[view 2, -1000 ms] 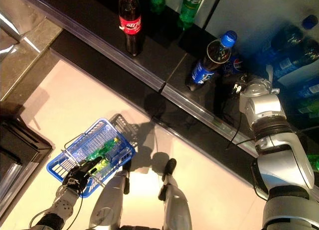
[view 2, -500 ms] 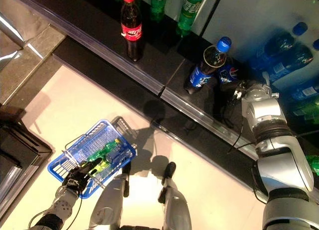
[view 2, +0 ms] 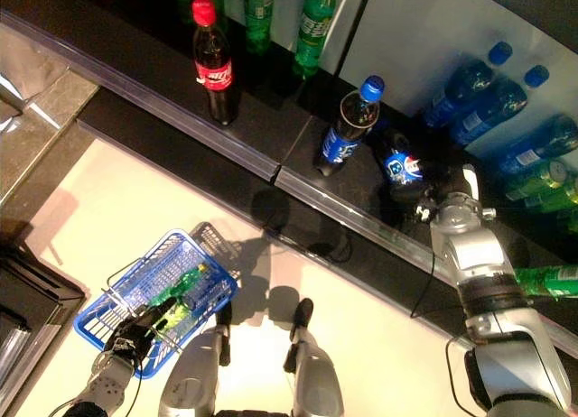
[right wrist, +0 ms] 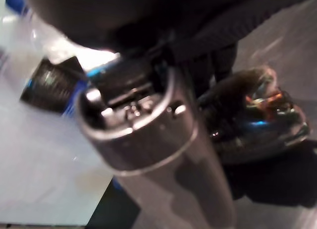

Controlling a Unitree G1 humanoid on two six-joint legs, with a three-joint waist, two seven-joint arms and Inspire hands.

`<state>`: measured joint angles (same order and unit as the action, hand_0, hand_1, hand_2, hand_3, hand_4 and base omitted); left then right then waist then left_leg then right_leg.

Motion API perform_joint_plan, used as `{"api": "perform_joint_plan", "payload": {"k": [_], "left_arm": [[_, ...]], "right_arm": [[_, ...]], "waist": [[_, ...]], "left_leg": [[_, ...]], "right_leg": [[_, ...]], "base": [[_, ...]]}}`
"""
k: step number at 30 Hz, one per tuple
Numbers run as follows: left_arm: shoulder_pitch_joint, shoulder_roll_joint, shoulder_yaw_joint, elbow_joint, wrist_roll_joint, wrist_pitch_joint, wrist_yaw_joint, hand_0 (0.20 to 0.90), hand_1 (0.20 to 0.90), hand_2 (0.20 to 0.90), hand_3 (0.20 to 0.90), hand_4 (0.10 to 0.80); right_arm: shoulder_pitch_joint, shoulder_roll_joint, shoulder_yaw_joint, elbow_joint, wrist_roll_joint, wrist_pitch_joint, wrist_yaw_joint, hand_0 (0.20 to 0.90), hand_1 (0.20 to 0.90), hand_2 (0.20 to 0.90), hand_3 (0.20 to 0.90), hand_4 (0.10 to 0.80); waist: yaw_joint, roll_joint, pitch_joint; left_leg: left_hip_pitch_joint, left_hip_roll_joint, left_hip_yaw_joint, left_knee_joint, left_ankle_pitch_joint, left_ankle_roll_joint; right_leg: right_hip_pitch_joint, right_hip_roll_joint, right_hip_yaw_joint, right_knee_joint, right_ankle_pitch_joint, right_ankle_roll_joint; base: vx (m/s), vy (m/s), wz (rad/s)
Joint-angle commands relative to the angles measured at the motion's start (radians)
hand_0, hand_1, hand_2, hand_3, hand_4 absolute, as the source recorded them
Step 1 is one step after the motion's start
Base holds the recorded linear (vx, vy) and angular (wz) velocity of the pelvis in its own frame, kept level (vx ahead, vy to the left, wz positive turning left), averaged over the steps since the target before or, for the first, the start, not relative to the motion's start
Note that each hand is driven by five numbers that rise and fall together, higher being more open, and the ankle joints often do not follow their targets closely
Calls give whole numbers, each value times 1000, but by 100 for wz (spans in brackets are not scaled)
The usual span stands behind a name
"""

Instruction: Pick up the drink and place into the basket.

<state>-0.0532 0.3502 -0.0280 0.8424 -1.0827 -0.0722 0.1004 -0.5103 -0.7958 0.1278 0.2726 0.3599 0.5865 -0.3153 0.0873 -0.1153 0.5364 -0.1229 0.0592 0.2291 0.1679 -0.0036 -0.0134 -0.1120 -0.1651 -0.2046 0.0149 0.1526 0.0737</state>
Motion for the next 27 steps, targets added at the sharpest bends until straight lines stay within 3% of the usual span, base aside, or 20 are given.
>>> {"api": "perform_joint_plan", "payload": {"k": [1, 13, 20, 24, 27], "left_arm": [[91, -6, 51, -156, 15, -88, -59, 300, 300, 300, 200, 100], [99, -39, 90, -157, 20, -99, -34, 300, 300, 300, 200, 100], [104, -54, 90, -150, 7, -128, -38, 300, 300, 300, 200, 100], [117, -62, 83, -137, -11, -149, -60, 300, 300, 300, 200, 100], [123, -63, 77, -127, -18, -158, -77, 300, 300, 300, 200, 100]], "right_arm": [[49, -164, -47, -89, -129, 22, -14, 300, 300, 300, 200, 100], [341, -60, -196, -328, -111, -44, -28, 300, 300, 300, 200, 100], [473, 20, -234, -459, 89, -231, 15, 300, 300, 300, 200, 100], [541, 99, -220, -533, 269, -395, 154, 300, 300, 300, 200, 100], [564, 123, -211, -538, 341, -441, 234, 300, 300, 300, 200, 100]], "waist": [[-37, 10, -101], [-107, 6, -160], [-143, 13, -186], [-162, 18, -209], [-167, 18, -222]], "left_leg": [[8, -19, 26, 157, -151, 26], [62, -8, 73, 152, -171, 29], [83, -9, 97, 139, -176, 32], [95, -14, 109, 132, -177, 32], [98, -17, 114, 132, -178, 31]], "right_leg": [[30, 12, -16, 140, -149, 28], [65, 22, 29, 125, -155, 33], [69, 24, 51, 113, -155, 38], [72, 25, 63, 106, -154, 40], [74, 25, 64, 102, -154, 41]], "base": [[7, 32, -16], [-26, 13, -17], [-61, 27, -14], [-40, 36, -7], [-11, 13, -9]]}}
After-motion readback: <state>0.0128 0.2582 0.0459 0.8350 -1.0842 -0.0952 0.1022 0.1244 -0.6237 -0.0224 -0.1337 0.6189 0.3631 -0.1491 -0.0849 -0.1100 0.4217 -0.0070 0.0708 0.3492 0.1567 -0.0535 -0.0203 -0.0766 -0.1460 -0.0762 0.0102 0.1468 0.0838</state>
